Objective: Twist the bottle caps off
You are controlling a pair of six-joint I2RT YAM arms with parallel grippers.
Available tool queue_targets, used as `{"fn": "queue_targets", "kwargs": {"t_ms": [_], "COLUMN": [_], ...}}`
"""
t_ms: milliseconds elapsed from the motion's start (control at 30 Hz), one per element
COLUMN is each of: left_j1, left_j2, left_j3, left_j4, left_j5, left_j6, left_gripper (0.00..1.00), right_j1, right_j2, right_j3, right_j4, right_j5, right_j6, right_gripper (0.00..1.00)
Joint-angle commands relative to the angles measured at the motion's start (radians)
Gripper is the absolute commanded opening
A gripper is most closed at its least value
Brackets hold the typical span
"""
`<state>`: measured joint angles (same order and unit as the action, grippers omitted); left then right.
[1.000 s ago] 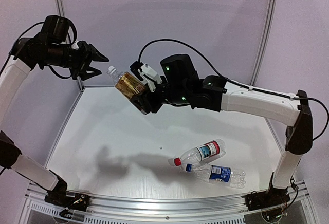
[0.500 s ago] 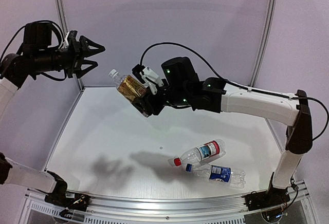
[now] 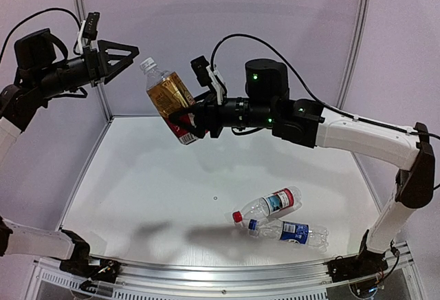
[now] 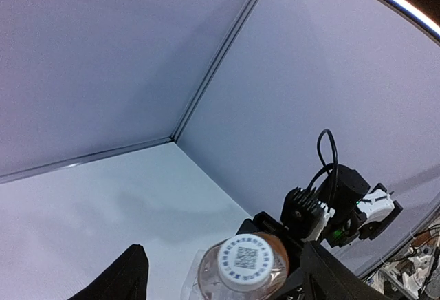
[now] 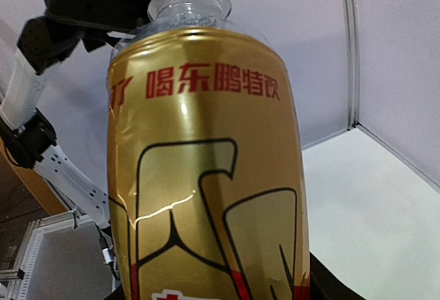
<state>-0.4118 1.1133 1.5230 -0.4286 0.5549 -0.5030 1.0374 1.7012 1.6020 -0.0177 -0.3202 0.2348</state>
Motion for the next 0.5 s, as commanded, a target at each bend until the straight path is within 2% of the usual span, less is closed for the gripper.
{"fn": "queue_targets", "kwargs": {"t_ms": [0,200,467], "left_j1": [0.014,0.0,-0.044], "left_j2": [0.004,0.042,0.083], "left_j3": [-0.023,-0.021,-0.025], "left_j4": [0.114,0.223,0.267], "left_j5": [0.087,0.19,0.188], "left_j6": [0.044,-0.016,-0.052], "left_gripper": [0.76,0.76,0.76], "right_j1": [-0.008,-0.008,-0.008], "right_j2": [-0.024,-0.014,-0.014], "right_j3": [-0.013,0.001,0.004], "right_j4": [0.084,0.089,0.087], "right_j5": [-0.107,-0.127,-0.141], "right_j6": [0.077,0.099,0.104], "right_gripper": [0.0,0.0,0.0]}}
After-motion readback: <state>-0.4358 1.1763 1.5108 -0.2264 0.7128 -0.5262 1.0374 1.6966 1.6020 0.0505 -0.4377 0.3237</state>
